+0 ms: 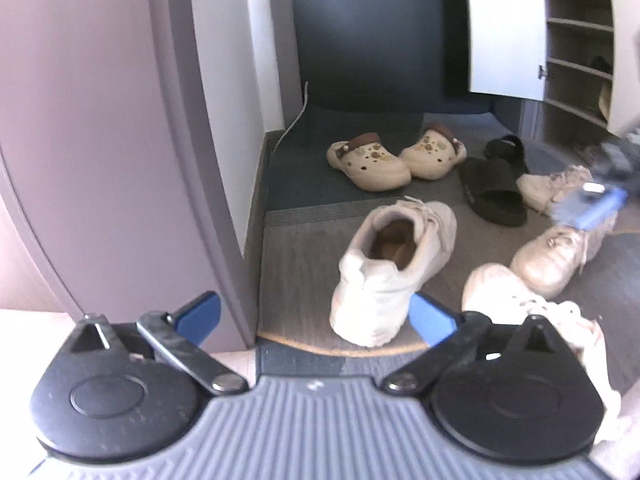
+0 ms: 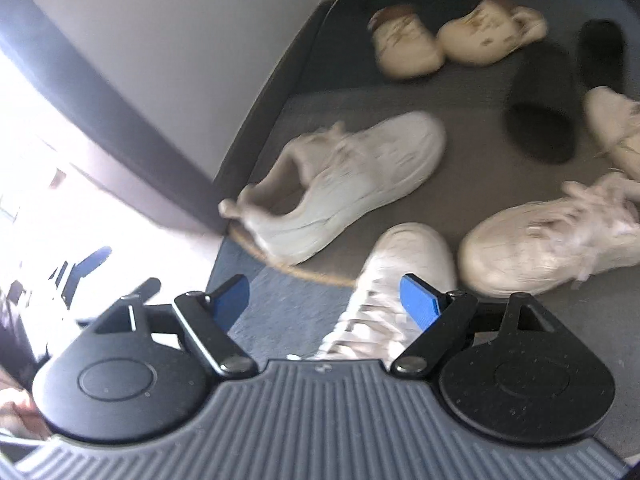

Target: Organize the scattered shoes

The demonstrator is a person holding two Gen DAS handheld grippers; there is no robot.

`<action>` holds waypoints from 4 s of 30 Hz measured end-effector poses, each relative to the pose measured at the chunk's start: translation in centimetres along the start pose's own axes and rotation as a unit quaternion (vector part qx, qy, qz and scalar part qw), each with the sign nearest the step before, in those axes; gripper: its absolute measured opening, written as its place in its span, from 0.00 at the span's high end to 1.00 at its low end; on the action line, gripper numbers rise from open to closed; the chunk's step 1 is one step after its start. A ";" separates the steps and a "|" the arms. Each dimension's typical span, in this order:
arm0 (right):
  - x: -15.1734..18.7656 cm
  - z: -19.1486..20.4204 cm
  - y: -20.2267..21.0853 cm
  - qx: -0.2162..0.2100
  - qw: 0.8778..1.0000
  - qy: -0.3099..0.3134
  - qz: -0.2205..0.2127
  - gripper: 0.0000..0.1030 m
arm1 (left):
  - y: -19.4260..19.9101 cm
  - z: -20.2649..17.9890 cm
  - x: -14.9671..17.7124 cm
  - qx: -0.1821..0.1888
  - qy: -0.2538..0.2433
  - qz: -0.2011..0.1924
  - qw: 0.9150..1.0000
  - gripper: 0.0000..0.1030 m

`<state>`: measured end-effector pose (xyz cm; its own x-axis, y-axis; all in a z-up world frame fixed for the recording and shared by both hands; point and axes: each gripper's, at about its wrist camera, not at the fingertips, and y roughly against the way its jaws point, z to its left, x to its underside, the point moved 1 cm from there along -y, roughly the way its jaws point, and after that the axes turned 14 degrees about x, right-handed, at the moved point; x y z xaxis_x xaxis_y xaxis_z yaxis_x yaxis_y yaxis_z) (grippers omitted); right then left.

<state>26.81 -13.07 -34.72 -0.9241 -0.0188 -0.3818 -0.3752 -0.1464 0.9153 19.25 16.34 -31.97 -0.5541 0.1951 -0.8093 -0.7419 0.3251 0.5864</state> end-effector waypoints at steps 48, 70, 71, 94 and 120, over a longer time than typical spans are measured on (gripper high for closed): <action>-3.1 4.4 -16.6 0.098 0.978 -0.184 -0.006 0.61 | 3.2 4.0 3.7 -0.011 0.101 0.030 0.994 0.02; -2.5 3.8 -16.6 0.090 0.979 -0.180 -0.020 0.62 | 2.8 6.6 4.8 -0.006 0.181 0.060 0.982 0.02; -2.5 3.7 -16.5 0.087 0.980 -0.179 -0.021 0.63 | 2.8 6.6 4.7 -0.003 0.186 0.058 0.981 0.02; 2.1 7.4 -10.5 0.015 0.991 -0.123 -0.049 0.83 | 4.0 6.7 4.0 -0.028 0.194 0.008 0.981 0.02; 7.4 12.2 -5.2 -0.053 0.991 0.096 0.076 0.50 | 4.4 5.4 3.1 -0.013 0.171 -0.021 0.985 0.02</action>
<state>21.00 -0.37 -40.77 -0.9347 -0.2345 -0.2671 -0.2132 -0.2312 0.9493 16.32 23.41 -32.07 -0.6141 -0.1418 -0.7764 -0.7740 0.3008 0.5572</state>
